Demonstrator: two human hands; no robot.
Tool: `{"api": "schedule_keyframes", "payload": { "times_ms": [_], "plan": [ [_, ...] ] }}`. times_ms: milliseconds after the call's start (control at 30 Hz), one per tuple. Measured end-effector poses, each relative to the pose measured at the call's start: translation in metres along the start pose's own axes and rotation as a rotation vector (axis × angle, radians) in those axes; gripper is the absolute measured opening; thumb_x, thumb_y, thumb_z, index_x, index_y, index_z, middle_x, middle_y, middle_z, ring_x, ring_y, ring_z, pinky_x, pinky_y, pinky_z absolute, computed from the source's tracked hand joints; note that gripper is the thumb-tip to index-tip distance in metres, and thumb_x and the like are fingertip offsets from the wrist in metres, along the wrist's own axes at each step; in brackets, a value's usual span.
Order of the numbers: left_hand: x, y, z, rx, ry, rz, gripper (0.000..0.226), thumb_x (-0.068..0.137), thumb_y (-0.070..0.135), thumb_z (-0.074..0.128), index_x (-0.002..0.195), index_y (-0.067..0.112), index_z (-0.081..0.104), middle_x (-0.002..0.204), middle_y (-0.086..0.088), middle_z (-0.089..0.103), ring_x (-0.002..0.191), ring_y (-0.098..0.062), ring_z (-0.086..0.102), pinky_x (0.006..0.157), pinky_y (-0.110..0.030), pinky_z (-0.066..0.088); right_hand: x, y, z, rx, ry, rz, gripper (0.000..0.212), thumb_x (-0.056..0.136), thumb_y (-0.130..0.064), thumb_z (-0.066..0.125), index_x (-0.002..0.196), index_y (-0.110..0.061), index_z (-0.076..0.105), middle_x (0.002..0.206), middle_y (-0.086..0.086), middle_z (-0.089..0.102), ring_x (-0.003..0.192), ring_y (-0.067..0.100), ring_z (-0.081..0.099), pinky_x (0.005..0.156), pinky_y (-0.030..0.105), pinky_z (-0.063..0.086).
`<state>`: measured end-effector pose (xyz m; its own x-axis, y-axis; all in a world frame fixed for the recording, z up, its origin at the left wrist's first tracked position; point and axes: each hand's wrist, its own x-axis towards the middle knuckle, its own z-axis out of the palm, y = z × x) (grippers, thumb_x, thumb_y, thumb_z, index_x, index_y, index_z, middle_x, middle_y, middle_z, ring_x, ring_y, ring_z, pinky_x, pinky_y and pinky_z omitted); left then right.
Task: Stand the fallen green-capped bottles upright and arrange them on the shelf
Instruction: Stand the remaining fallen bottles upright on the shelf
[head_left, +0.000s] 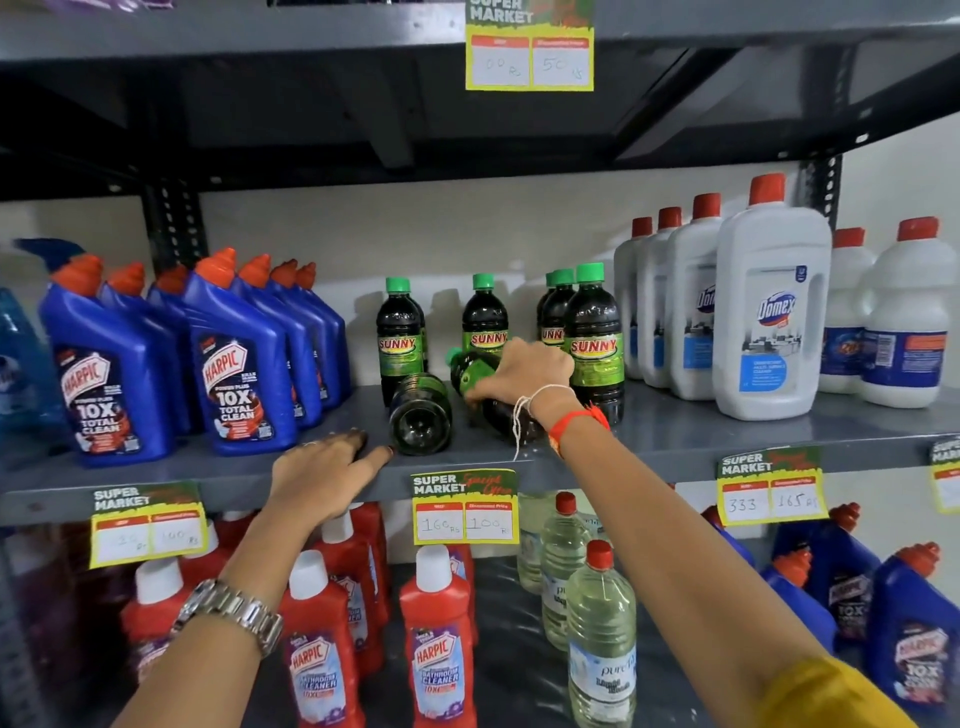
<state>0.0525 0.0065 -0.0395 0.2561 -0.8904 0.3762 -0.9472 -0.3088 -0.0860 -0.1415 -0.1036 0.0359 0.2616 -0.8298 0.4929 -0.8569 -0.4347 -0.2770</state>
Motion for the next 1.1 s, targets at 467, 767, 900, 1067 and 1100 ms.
{"api": "schedule_keyframes", "payload": {
  "times_ms": [467,767,900,1067,1100],
  "plan": [
    [0.001,0.000,0.004,-0.063,0.063,-0.041,0.067,0.081,0.061,0.012,0.128,0.027,0.047,0.133,-0.005,0.054,0.115,-0.025,0.053,0.070,-0.033,0.034,-0.014,-0.001,0.008,0.725,0.196,0.116,0.113,0.065,-0.031,0.082,0.144,0.006,0.010,0.121,0.017,0.060,0.116,0.033,0.057,0.095,0.035,0.044],
    [-0.002,0.004,0.002,-0.136,0.097,-0.085,0.058,0.087,0.057,0.025,0.128,0.023,0.048,0.129,-0.005,0.057,0.113,-0.025,0.054,0.071,-0.032,0.036,-0.011,-0.001,0.033,0.697,0.189,0.118,0.123,0.064,-0.038,0.082,0.146,0.008,0.002,0.147,0.025,0.030,0.139,0.035,0.027,0.113,0.037,0.025],
    [-0.002,0.005,0.000,-0.140,0.099,-0.089,0.058,0.088,0.057,0.026,0.128,0.023,0.048,0.129,-0.006,0.057,0.114,-0.025,0.054,0.072,-0.033,0.036,-0.016,-0.003,0.030,0.440,0.284,0.114,0.119,0.059,-0.049,0.082,0.142,0.007,0.017,0.147,0.027,0.027,0.137,0.038,0.028,0.110,0.038,0.029],
    [-0.002,0.004,0.001,-0.126,0.107,-0.091,0.059,0.087,0.057,0.024,0.130,0.023,0.046,0.131,-0.005,0.056,0.115,-0.025,0.053,0.072,-0.033,0.036,-0.002,0.007,0.026,0.666,0.163,0.153,0.109,0.058,-0.032,0.087,0.137,0.006,0.023,0.129,0.018,0.052,0.121,0.031,0.052,0.100,0.036,0.044],
    [-0.002,0.005,0.001,-0.129,0.110,-0.090,0.059,0.087,0.058,0.025,0.130,0.023,0.047,0.130,-0.006,0.057,0.114,-0.025,0.053,0.072,-0.033,0.036,0.002,0.010,0.025,0.762,0.098,0.178,0.106,0.060,-0.027,0.086,0.138,0.006,0.024,0.128,0.017,0.055,0.119,0.029,0.054,0.100,0.036,0.045]
  ]
}}
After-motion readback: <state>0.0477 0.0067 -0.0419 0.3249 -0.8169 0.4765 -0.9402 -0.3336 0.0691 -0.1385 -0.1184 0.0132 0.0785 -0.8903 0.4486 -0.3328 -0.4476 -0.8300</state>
